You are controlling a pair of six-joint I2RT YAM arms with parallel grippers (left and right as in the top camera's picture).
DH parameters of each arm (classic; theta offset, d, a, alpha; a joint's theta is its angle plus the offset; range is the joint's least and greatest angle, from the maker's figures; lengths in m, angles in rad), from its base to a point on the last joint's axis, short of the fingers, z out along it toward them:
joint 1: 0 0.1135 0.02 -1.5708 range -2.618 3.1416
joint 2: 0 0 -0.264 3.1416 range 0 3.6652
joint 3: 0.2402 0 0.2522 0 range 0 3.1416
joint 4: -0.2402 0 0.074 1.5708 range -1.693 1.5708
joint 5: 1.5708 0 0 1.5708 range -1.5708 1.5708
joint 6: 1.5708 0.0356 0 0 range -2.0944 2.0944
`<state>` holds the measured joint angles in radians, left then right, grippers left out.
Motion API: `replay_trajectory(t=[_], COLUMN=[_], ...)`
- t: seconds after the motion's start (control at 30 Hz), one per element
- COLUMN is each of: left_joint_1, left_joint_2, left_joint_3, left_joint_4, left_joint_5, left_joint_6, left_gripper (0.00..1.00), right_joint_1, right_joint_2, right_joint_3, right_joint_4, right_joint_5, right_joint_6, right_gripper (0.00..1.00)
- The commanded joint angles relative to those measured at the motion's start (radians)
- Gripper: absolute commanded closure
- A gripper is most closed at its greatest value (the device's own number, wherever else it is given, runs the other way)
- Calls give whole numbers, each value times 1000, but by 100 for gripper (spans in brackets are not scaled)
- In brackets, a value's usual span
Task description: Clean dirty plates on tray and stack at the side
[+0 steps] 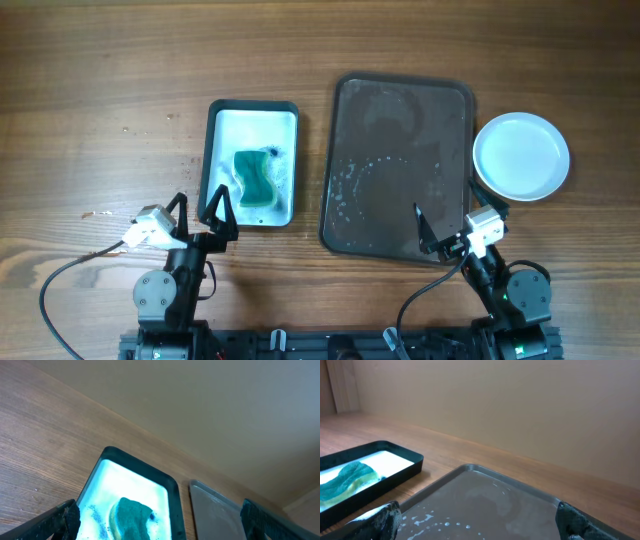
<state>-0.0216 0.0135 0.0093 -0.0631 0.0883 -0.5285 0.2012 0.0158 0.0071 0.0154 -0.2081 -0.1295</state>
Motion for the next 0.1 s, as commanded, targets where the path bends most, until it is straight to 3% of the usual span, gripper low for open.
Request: replay_trajectory(t=[0.0, 0.07], left_joint_1=[-5, -5], left_joint_2=[-10, -10], left_joint_3=[-4, -4], left_joint_4=[-5, -5], left_joint_5=[12, 12], left_joint_6=[-6, -6], left_gripper=[0, 0], right_joint_1=[-3, -3], right_joint_2=[-11, -11], right_joint_3=[-2, -2], right_joint_4=[2, 2], right_joint_5=[6, 6], right_joint_6=[-2, -2], right_gripper=[0, 0])
